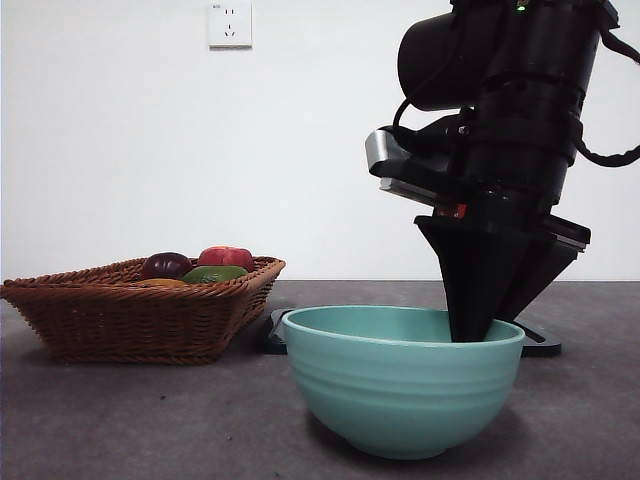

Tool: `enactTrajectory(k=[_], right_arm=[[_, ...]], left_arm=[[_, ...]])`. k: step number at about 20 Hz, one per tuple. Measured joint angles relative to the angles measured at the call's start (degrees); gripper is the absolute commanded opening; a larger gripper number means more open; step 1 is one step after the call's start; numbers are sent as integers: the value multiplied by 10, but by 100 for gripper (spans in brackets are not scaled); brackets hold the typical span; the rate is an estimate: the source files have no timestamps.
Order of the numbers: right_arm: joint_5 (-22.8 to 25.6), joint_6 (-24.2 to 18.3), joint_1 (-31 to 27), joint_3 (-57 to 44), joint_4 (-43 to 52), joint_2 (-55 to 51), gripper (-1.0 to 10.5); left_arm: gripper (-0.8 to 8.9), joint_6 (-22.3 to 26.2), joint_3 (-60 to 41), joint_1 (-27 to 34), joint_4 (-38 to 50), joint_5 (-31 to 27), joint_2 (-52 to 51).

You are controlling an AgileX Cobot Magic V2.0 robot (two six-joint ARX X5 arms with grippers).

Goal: Pick up the wifruite, put it on the bowl, pick up the plate, put it on desk

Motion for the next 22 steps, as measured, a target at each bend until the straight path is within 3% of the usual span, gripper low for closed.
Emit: enactTrajectory(k=[4, 10, 22], right_arm=[[2, 0, -1, 0, 2, -1, 322], [3, 0, -15, 0, -36, -119, 506], [17, 29, -16, 0, -188, -499, 554]], left_arm=[[500, -1, 0, 0, 0, 0, 0], [500, -14, 0, 0, 0, 0, 0], [500, -41, 0, 0, 17, 0, 0]])
